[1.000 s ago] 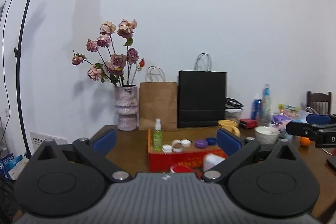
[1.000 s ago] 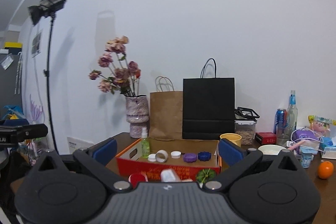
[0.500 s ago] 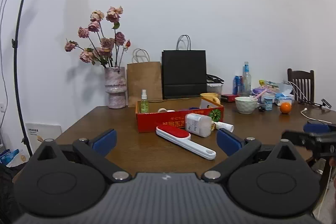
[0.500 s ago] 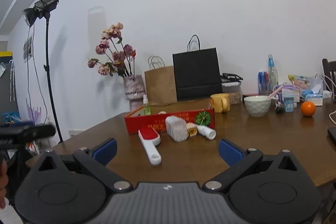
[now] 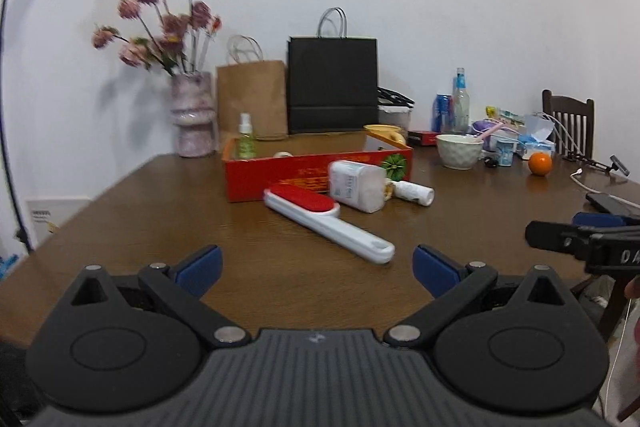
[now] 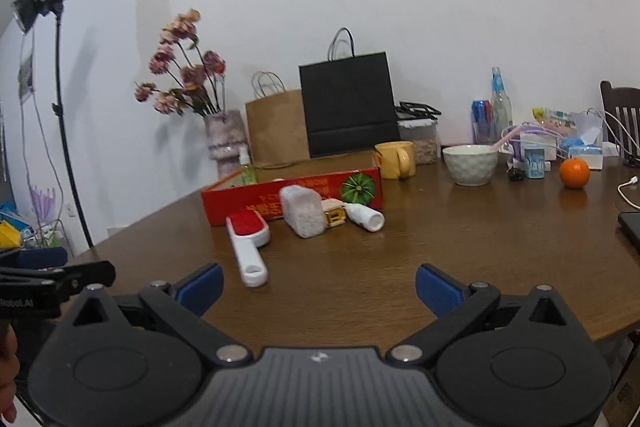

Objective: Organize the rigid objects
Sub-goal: 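Grasp the translucent white jug with the left tool while the right tool grasps the white spray bottle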

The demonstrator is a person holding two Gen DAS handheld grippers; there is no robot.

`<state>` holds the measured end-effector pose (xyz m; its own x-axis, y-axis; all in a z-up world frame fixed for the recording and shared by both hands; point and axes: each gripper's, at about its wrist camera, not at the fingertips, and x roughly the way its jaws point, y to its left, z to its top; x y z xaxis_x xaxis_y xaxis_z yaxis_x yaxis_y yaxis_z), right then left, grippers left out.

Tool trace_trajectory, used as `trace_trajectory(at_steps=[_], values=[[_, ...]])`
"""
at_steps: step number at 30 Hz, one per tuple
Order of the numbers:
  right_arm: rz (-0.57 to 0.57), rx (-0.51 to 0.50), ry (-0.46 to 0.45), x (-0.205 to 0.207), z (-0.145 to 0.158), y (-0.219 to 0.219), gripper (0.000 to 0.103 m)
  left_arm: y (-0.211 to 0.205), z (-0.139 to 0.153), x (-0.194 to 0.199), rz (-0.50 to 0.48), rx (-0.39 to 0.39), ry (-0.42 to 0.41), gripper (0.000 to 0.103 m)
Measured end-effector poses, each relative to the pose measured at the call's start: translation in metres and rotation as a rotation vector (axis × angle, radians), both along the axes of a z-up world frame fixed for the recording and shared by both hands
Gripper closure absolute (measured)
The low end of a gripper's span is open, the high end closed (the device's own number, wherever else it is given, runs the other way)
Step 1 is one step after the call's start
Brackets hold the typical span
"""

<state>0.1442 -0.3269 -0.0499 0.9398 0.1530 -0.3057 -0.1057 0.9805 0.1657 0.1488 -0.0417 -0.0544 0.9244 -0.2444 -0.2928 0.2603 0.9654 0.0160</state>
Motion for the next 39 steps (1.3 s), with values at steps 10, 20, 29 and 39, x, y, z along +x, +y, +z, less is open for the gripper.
trace_trajectory(at_steps=[10,20,29,39], values=[[0.084,-0.091,0.101,0.138,0.018,-0.030,0.017,-0.073,0.027,0.138,-0.024,-0.040,0.039,0.000],[0.154,-0.194,0.210,0.269,0.007,-0.032,0.020,-0.129,0.013,0.255,0.042,0.082,0.068,0.000],[0.181,-0.214,0.279,0.313,-0.015,-0.035,0.043,-0.111,-0.006,0.283,0.031,0.002,0.183,0.008],[0.249,-0.231,0.335,0.337,-0.029,-0.015,0.064,-0.112,-0.012,0.298,0.058,0.008,0.257,0.056]])
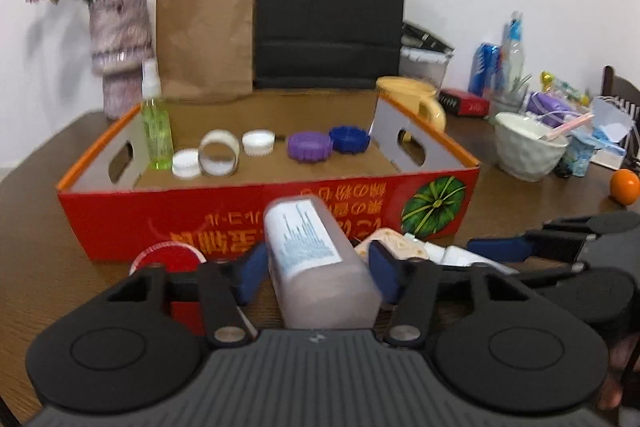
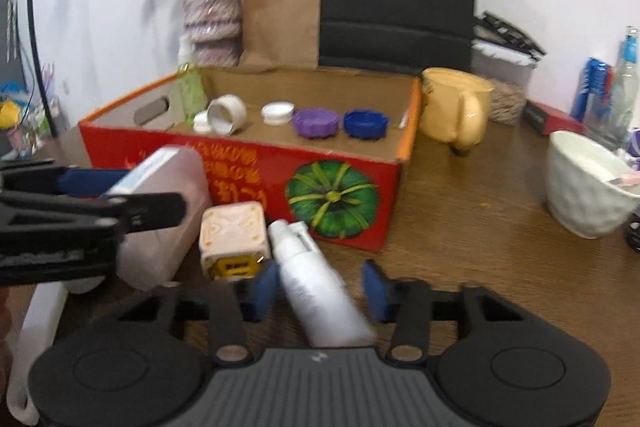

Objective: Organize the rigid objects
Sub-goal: 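Grasp the translucent white jug with the left tool while the right tool grasps the white spray bottle, then lift the jug and spray bottle and carry them over the box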

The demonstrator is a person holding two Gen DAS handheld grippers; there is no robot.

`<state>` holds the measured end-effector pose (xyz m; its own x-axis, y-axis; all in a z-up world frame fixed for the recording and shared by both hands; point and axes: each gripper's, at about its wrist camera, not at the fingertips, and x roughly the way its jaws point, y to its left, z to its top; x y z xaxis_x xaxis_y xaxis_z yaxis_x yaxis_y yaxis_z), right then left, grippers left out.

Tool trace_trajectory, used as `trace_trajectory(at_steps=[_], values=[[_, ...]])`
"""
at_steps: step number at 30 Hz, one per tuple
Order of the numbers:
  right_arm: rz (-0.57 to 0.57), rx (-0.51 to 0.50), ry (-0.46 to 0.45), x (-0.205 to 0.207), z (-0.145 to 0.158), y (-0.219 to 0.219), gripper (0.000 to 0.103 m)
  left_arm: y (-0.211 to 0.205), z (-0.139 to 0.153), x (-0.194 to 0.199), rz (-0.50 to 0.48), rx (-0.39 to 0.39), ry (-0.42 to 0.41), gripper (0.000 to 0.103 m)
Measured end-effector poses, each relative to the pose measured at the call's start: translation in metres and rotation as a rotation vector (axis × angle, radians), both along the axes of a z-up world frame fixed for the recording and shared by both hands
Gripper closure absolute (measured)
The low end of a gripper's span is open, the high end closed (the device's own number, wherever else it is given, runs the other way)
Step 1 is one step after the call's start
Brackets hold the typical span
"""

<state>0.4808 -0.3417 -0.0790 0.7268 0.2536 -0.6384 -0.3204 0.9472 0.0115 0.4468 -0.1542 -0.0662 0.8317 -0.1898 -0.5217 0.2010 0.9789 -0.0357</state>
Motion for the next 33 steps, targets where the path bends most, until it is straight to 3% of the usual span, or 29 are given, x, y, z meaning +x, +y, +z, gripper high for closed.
trace_trajectory(at_steps=[9,15,21,26,29,33], values=[[-0.003,0.030,-0.002,-0.004,-0.002,0.001,0.068,0.005,0.000,-0.004,0.037,-0.030,0.011,0.061],[-0.013,0.035,-0.067,-0.040,0.023,0.000,0.069,0.010,0.026,-0.039,0.050,-0.017,-0.078,0.061],[-0.043,0.027,-0.223,-0.107,0.068,0.002,0.070,0.032,0.066,-0.101,0.075,-0.036,-0.210,0.061],[-0.066,0.077,-0.354,-0.174,0.101,0.009,0.070,0.056,0.092,-0.167,0.108,-0.056,-0.327,0.061],[-0.083,0.118,-0.435,-0.218,0.110,0.015,0.070,0.068,0.099,-0.210,0.118,-0.062,-0.391,0.061],[-0.103,0.147,-0.476,-0.273,0.109,0.025,0.070,0.081,0.099,-0.259,0.132,-0.051,-0.428,0.061]])
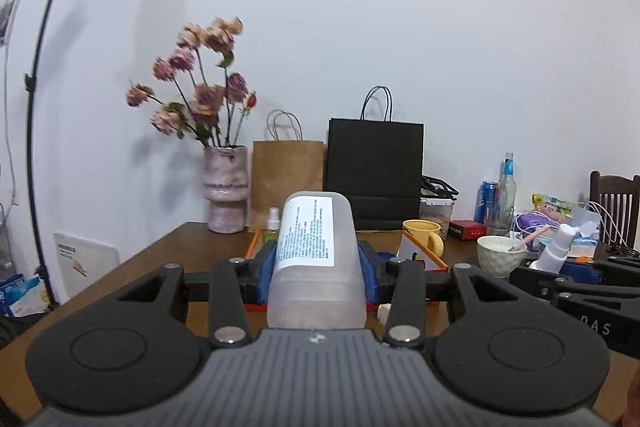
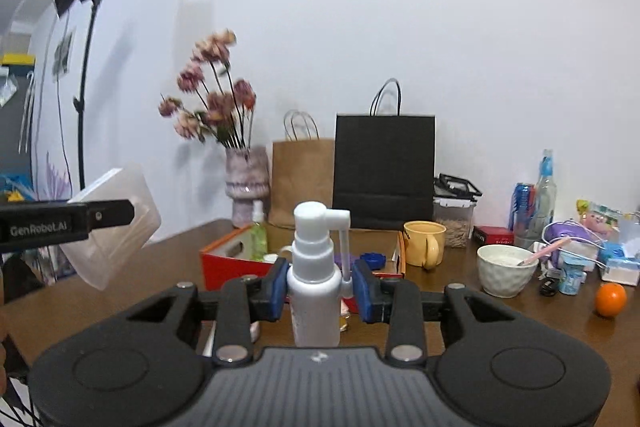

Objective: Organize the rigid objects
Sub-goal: 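Lift the jug and spray bottle and carry them over the box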

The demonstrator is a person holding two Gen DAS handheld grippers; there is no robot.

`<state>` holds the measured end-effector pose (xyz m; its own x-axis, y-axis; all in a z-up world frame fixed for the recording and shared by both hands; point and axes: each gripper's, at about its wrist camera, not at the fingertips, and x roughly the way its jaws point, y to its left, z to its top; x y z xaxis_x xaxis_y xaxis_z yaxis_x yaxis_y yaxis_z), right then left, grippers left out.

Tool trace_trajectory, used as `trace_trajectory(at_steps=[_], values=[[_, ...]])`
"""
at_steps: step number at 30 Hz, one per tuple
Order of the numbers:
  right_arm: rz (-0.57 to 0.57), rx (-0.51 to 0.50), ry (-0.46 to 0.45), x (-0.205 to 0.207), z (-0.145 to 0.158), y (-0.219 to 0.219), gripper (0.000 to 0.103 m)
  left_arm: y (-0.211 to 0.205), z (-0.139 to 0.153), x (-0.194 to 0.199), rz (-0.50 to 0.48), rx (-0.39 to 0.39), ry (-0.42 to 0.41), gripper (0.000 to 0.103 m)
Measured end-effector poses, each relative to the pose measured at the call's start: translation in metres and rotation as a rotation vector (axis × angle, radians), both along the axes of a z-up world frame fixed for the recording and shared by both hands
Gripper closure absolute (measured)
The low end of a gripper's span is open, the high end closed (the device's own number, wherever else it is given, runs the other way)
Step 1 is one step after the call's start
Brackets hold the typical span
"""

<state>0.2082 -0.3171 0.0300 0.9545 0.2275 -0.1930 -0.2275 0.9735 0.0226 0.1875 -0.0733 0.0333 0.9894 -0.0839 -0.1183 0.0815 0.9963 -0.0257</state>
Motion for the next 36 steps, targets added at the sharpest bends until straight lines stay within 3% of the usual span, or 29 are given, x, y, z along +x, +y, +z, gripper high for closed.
trace_trajectory(at_steps=[7,13,29,36], values=[[0.026,0.004,0.001,-0.066,-0.007,0.011,0.070,0.025,-0.009,-0.064,0.040,-0.022,-0.009,0.060],[0.038,-0.013,-0.025,-0.092,-0.002,0.016,0.070,0.030,-0.013,-0.085,0.035,-0.038,-0.008,0.060],[0.024,0.007,0.009,-0.084,-0.009,0.016,0.070,0.031,-0.018,-0.080,0.023,-0.033,0.000,0.060],[0.021,0.004,0.014,-0.061,-0.008,0.013,0.070,0.028,-0.018,-0.055,0.026,-0.032,0.001,0.060]])
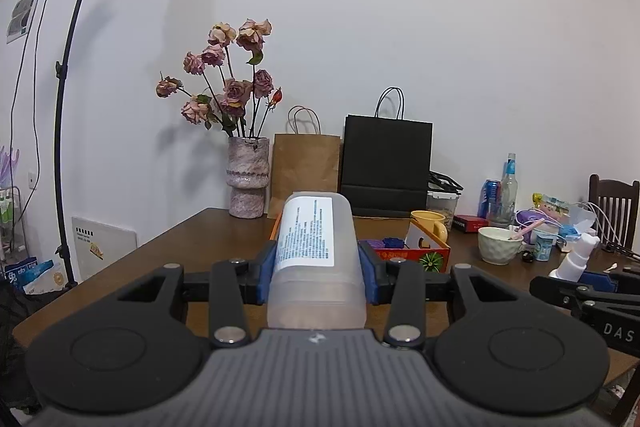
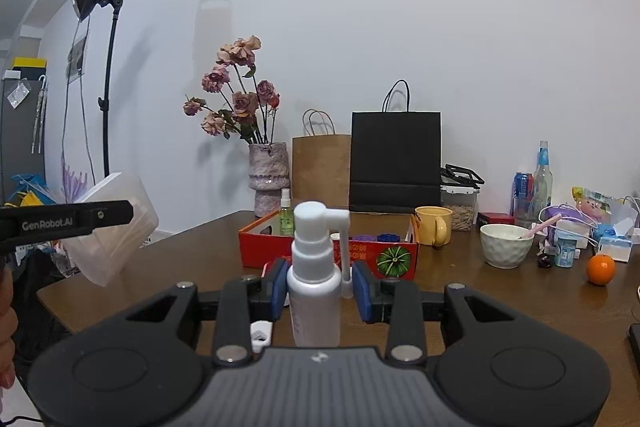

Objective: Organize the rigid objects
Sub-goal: 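Lift the jug and spray bottle and carry them over the box, then release the spray bottle into the box with the right tool while the left tool lowers and releases the jug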

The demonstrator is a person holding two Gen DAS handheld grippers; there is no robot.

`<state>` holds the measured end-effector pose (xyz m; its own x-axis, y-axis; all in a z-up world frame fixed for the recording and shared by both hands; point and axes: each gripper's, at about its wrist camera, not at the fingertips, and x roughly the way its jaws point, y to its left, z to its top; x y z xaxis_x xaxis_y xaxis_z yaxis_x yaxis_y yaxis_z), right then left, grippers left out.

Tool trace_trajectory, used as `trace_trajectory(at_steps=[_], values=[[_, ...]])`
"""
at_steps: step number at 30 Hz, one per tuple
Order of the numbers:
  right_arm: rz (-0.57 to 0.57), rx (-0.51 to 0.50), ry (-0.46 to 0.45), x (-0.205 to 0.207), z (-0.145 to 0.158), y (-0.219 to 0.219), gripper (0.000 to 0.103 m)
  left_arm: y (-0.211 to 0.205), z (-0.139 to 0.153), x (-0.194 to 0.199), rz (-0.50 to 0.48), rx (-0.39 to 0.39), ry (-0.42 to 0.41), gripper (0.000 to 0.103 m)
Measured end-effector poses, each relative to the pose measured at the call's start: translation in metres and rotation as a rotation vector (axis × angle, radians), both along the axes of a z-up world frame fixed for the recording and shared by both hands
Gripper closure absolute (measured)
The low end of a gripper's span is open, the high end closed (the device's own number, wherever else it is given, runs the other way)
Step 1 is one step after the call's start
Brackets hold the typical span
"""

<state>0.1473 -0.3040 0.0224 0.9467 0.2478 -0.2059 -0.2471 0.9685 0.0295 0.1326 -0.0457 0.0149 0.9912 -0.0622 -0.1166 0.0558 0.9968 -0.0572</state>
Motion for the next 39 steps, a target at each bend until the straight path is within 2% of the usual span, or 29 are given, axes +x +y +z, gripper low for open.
trace_trajectory(at_steps=[8,12,18,22,27,30,34,36,39], values=[[0.027,-0.008,0.015,0.081,0.013,-0.015,0.070,-0.008,0.012,0.077,0.013,0.022,-0.006,0.060],[0.043,-0.027,0.005,0.135,0.028,-0.020,0.070,-0.009,0.023,0.128,0.014,0.021,-0.007,0.060],[0.084,0.000,0.030,0.223,0.047,-0.026,0.070,-0.012,0.039,0.207,0.011,0.032,-0.019,0.060],[0.087,0.005,0.080,0.286,0.047,-0.027,0.070,-0.016,0.041,0.260,0.005,0.034,0.006,0.060],[0.108,-0.012,0.129,0.342,0.038,-0.023,0.070,-0.019,0.036,0.313,-0.007,0.043,0.055,0.060],[0.104,-0.025,0.211,0.373,0.031,-0.022,0.070,-0.020,0.029,0.343,-0.015,0.045,0.121,0.060],[0.129,-0.021,0.372,0.423,0.022,-0.033,0.070,-0.018,0.017,0.387,-0.036,0.074,0.277,0.060],[0.143,-0.019,0.483,0.451,0.014,-0.039,0.070,-0.015,0.010,0.403,-0.025,0.089,0.347,0.060],[0.167,-0.024,0.701,0.494,-0.005,-0.044,0.070,-0.010,-0.001,0.424,-0.006,0.135,0.437,0.060]])
